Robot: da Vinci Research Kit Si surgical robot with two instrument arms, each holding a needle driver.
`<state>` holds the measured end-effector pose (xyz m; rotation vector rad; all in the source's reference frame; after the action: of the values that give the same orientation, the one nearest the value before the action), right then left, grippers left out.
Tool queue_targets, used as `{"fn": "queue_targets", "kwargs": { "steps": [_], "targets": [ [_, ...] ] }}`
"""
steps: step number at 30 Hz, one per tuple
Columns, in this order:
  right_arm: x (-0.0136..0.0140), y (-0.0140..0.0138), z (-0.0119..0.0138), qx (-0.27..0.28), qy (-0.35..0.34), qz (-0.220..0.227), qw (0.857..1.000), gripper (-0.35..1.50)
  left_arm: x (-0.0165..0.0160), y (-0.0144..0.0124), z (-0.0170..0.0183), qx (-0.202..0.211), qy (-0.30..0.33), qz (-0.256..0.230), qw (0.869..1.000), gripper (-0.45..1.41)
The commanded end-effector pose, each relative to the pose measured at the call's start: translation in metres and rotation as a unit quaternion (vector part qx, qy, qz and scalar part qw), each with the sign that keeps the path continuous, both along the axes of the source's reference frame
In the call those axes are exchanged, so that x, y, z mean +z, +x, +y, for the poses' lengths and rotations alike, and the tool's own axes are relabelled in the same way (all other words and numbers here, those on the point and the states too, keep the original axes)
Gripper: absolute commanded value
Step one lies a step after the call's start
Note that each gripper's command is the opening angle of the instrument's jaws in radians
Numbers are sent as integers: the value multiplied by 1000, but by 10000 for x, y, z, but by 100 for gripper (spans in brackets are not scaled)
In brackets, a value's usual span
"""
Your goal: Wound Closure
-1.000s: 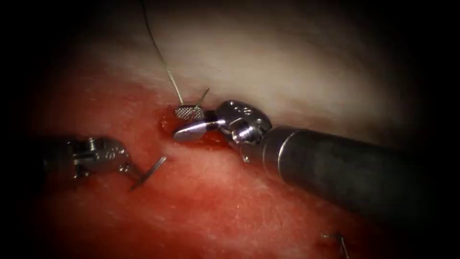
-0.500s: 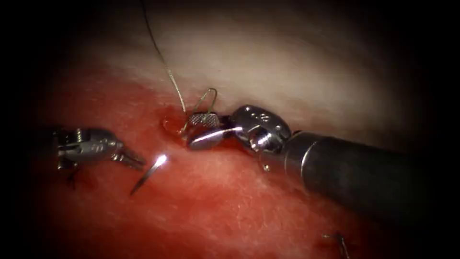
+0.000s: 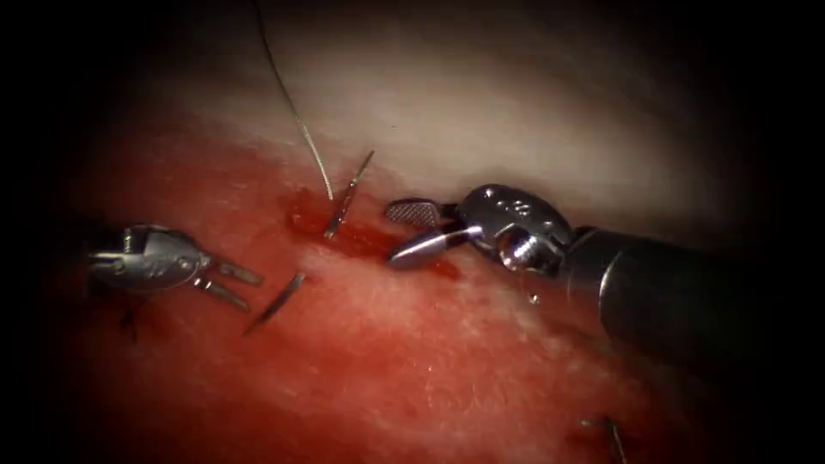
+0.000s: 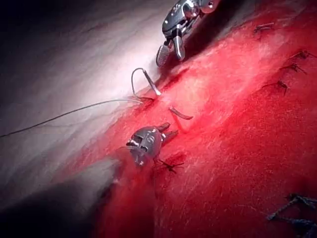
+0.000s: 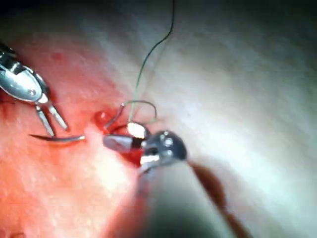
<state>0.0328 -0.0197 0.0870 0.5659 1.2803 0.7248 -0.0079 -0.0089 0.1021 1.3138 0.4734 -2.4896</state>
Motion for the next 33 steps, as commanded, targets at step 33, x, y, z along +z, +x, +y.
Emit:
{"fn": "queue_targets", "kwargs": {
  "steps": [33],
  "targets": [
    [24, 2, -13, 11, -13, 22, 1000, 131, -1, -40, -7, 2, -42, -139, 989, 32]
  ]
}}
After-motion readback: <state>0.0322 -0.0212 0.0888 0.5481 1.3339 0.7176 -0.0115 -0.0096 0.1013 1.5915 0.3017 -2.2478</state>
